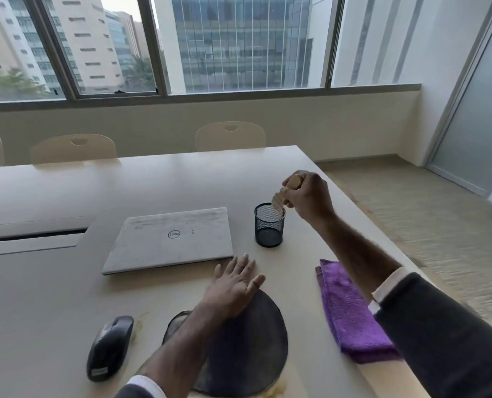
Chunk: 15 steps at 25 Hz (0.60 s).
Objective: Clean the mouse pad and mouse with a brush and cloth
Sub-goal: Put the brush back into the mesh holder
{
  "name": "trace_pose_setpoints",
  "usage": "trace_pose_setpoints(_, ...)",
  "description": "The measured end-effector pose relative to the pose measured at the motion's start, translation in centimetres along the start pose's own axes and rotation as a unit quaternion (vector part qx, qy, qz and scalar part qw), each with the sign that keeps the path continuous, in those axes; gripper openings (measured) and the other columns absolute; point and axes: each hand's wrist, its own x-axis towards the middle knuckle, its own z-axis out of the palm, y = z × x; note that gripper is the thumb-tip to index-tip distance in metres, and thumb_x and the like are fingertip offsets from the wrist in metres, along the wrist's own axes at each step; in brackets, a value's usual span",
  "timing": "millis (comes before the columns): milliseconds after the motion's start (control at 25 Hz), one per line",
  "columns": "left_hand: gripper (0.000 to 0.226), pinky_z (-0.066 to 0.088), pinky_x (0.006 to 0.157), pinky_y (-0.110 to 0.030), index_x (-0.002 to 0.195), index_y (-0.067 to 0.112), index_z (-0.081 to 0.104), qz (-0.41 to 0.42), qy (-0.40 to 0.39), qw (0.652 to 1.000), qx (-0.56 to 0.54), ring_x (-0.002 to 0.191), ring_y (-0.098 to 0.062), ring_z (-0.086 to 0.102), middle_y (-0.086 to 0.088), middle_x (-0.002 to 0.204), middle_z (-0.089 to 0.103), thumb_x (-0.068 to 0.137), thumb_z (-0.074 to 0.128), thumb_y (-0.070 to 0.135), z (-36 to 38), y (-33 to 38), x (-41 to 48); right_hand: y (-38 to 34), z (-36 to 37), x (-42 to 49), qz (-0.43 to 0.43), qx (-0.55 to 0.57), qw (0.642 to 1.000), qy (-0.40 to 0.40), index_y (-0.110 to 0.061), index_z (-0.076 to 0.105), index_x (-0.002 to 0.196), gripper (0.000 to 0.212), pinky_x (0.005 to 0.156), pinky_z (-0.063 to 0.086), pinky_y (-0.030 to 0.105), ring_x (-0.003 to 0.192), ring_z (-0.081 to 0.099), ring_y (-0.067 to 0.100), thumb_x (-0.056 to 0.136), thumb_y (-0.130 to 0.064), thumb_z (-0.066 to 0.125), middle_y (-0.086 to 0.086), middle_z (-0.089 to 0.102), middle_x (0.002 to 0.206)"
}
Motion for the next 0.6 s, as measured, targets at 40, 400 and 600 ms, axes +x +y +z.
trace_pose_setpoints(40,0.068,-0.011,0.124,-0.045,0.164,0.032,0.005,0.0,0.001,1.0,-0.001,0.156,-0.01,-0.013,0.012,0.17,-0.01,0.105,0.016,0.063,0.2,-0.1,0.1,0.1,0.6,0.6,0.007,-0.007,1.0,-0.012,0.02,0.061,0.083,0.013,0.054,0.058,0.032,0.037,0.057,-0.002,0.08,0.008,0.064,0.017,0.061,0.064)
trace_pose_setpoints(400,0.066,-0.012,0.124,-0.045,0.164,0.031,0.004,0.007,0.017,1.0,-0.001,0.156,-0.01,-0.013,0.011,0.17,-0.01,0.106,0.017,0.061,0.7,-0.6,0.6,4.2,5.6,3.1,0.062,-0.07,0.991,-0.094,0.003,0.067,0.078,0.007,0.061,0.064,0.046,0.062,0.075,0.035,0.079,-0.005,0.067,0.008,0.069,0.063)
trace_pose_setpoints(600,0.067,-0.011,0.124,-0.045,0.164,0.031,0.003,0.01,0.018,1.0,0.013,0.156,-0.011,-0.012,0.01,0.171,-0.009,0.106,0.021,0.06,0.9,-0.7,0.6,4.9,4.4,1.7,0.072,-0.061,0.995,-0.021,-0.008,0.07,0.106,0.024,0.077,0.06,0.038,0.08,0.073,0.034,0.085,-0.019,0.069,0.013,0.077,0.093)
